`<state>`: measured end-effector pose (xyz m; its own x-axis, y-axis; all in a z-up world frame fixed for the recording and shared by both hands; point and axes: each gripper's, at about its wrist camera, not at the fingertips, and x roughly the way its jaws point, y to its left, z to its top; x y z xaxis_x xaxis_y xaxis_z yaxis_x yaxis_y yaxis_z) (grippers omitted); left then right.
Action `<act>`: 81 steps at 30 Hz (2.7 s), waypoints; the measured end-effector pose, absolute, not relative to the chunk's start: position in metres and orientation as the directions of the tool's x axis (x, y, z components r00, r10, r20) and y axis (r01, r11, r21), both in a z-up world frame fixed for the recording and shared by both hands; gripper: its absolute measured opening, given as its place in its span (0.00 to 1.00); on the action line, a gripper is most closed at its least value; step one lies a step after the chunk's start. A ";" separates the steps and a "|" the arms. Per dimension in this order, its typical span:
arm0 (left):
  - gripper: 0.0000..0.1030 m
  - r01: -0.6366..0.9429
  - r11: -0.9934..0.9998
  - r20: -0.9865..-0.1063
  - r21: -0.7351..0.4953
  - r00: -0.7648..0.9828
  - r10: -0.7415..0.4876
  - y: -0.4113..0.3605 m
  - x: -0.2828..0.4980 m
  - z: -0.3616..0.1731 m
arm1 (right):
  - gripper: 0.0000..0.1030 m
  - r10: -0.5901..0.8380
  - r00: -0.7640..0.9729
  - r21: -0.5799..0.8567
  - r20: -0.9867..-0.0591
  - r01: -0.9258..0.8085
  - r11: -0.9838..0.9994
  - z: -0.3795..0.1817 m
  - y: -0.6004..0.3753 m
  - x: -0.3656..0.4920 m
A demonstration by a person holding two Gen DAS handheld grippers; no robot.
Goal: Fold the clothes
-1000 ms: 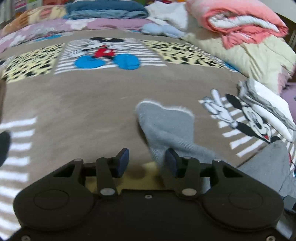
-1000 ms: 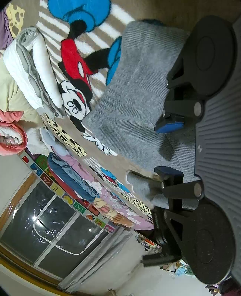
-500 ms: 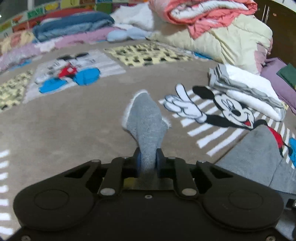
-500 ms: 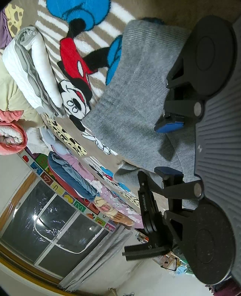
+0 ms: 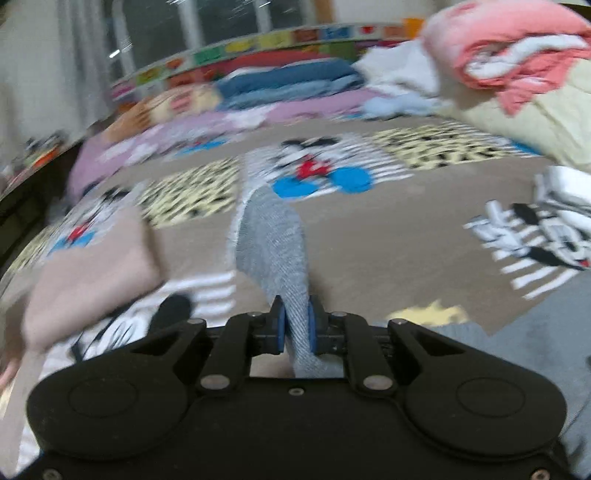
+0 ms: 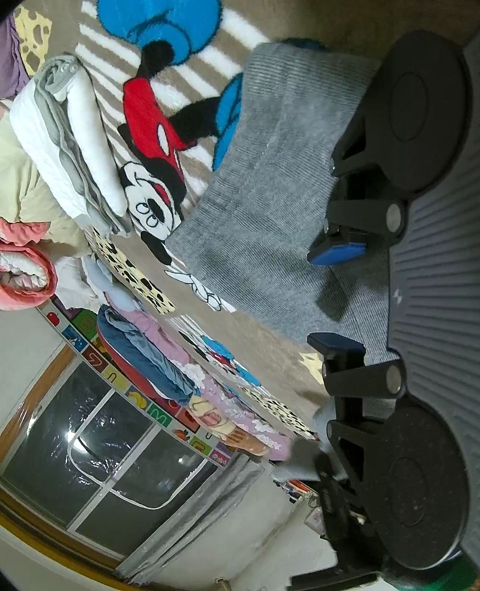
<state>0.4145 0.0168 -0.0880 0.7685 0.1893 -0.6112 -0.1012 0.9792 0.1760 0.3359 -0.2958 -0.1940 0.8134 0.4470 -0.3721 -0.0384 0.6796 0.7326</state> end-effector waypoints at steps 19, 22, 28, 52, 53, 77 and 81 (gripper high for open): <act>0.49 -0.377 0.908 -0.687 0.183 0.612 0.392 0.084 0.392 -0.120 | 0.40 0.444 0.815 0.732 -0.372 -0.037 0.681 -0.195 -0.295 0.333; 0.49 -0.401 0.899 -0.671 0.177 0.619 0.409 0.092 0.373 -0.113 | 0.40 0.446 0.814 0.735 -0.372 -0.036 0.677 -0.195 -0.296 0.333; 0.48 -0.429 0.900 -0.677 0.084 0.638 0.367 0.109 0.326 -0.104 | 0.40 0.451 0.813 0.745 -0.368 -0.033 0.666 -0.195 -0.298 0.333; 0.03 -0.269 0.791 -0.571 -0.550 0.812 -0.120 0.099 0.243 -0.107 | 0.48 0.505 0.761 0.704 -0.408 -0.091 0.704 -0.178 -0.314 0.315; 0.03 -0.265 0.796 -0.557 -0.544 0.824 -0.107 0.100 0.234 -0.101 | 0.47 0.505 0.755 0.700 -0.419 -0.085 0.709 -0.180 -0.314 0.315; 0.08 -0.382 0.685 -0.561 -0.620 0.826 -0.048 0.147 0.104 -0.161 | 0.42 0.411 0.779 0.564 -0.473 -0.091 0.820 -0.178 -0.311 0.298; 0.16 -0.360 0.683 -0.547 -0.636 0.834 -0.070 0.164 0.117 -0.156 | 0.42 0.397 0.784 0.548 -0.476 -0.088 0.832 -0.176 -0.312 0.297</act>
<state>0.1165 0.1645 -0.1559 0.8340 -0.0698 -0.5473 -0.3600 0.6830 -0.6356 0.2973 -0.3119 -0.1763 0.7844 0.3974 -0.4763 -0.0885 0.8317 0.5481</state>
